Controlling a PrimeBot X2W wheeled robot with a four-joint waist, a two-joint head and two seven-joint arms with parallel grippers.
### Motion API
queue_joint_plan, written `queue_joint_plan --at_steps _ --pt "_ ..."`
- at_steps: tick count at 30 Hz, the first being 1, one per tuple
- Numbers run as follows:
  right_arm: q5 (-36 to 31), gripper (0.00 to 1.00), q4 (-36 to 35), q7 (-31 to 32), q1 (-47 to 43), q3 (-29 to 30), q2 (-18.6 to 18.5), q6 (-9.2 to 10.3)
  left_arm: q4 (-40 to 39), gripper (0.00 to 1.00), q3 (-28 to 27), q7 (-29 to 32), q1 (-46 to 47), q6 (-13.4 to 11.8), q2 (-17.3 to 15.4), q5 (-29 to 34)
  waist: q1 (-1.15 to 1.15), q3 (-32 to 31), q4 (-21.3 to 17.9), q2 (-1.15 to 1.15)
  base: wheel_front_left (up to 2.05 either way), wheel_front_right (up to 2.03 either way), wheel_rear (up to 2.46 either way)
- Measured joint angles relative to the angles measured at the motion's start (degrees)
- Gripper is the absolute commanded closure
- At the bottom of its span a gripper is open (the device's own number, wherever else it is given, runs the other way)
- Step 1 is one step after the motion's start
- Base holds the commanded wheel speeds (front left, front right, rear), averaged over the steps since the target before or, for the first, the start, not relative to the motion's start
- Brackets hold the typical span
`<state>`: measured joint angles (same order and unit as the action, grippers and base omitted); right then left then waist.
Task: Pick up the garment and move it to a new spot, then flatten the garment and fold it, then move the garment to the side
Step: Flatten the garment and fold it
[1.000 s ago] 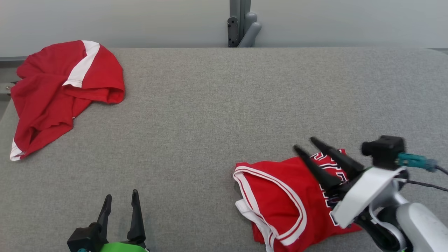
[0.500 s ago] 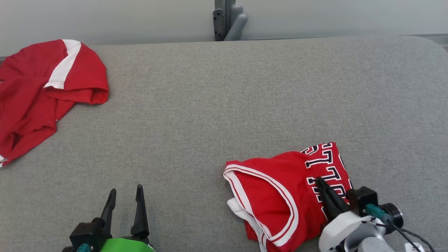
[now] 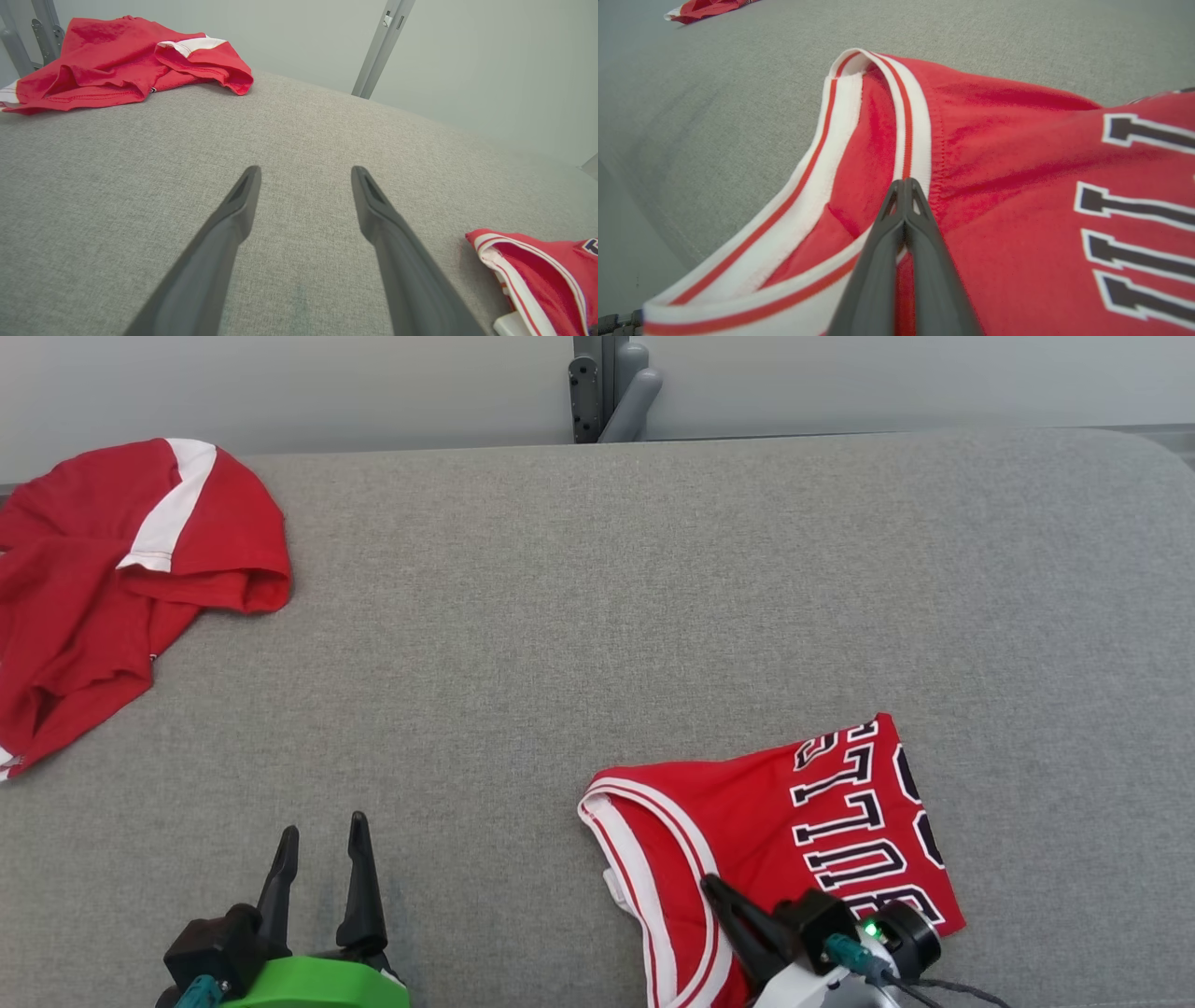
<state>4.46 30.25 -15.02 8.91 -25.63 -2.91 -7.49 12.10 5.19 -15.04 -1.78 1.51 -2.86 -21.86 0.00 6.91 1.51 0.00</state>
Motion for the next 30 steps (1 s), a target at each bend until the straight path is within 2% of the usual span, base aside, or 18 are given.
queue_joint_plan --at_steps 4,7,9,10,15,21,24,30 --pt "1.2 1.00 1.1 0.0 -0.5 -4.2 0.1 -0.01 0.0 0.00 0.5 0.0 -0.3 -0.4 0.0 -0.7 0.00 -0.8 -0.1 0.00 0.00 0.00 0.00" --pt "2.0 1.00 -0.6 0.0 -0.5 -3.6 0.1 -0.02 -0.1 0.00 0.5 0.0 -0.8 -0.7 0.0 -0.7 0.00 -1.5 -0.4 0.00 0.00 0.00 0.00" --pt "1.4 0.51 -3.1 0.0 -0.7 -2.2 0.1 -0.02 -0.2 0.00 0.4 0.0 -1.3 -0.7 0.0 -0.6 0.00 -2.2 -0.6 0.00 0.00 0.00 0.00" --pt "0.8 0.00 -4.7 0.0 -1.0 -1.2 0.1 -0.02 -0.2 0.00 0.3 0.0 -1.4 -0.7 0.0 -0.3 0.00 -2.6 -0.7 0.00 0.00 0.00 0.00" --pt "-0.8 0.00 -13.5 0.0 -5.8 6.5 0.1 -0.02 -0.2 0.00 -0.5 0.0 -3.1 -0.7 0.0 1.9 0.00 -4.9 -1.1 0.00 0.00 0.00 0.00" --pt "-4.6 0.00 -23.9 0.0 -11.5 22.6 -0.2 -0.03 -0.9 0.00 -1.8 0.0 -4.5 -0.5 0.0 4.8 0.00 -7.4 -1.5 0.00 0.00 0.00 0.00" --pt "-6.1 0.00 -24.8 0.0 -13.5 28.8 -0.7 -0.03 -0.6 0.00 -2.1 0.0 -4.9 -0.2 0.0 5.6 0.00 -8.3 -1.6 0.00 0.00 0.00 0.00" --pt "-7.3 0.00 -21.3 0.0 -14.1 35.1 -1.9 -0.03 -0.1 0.00 -2.6 0.0 -6.9 0.0 0.0 7.5 0.00 -9.8 -2.1 0.00 0.00 0.00 0.00"
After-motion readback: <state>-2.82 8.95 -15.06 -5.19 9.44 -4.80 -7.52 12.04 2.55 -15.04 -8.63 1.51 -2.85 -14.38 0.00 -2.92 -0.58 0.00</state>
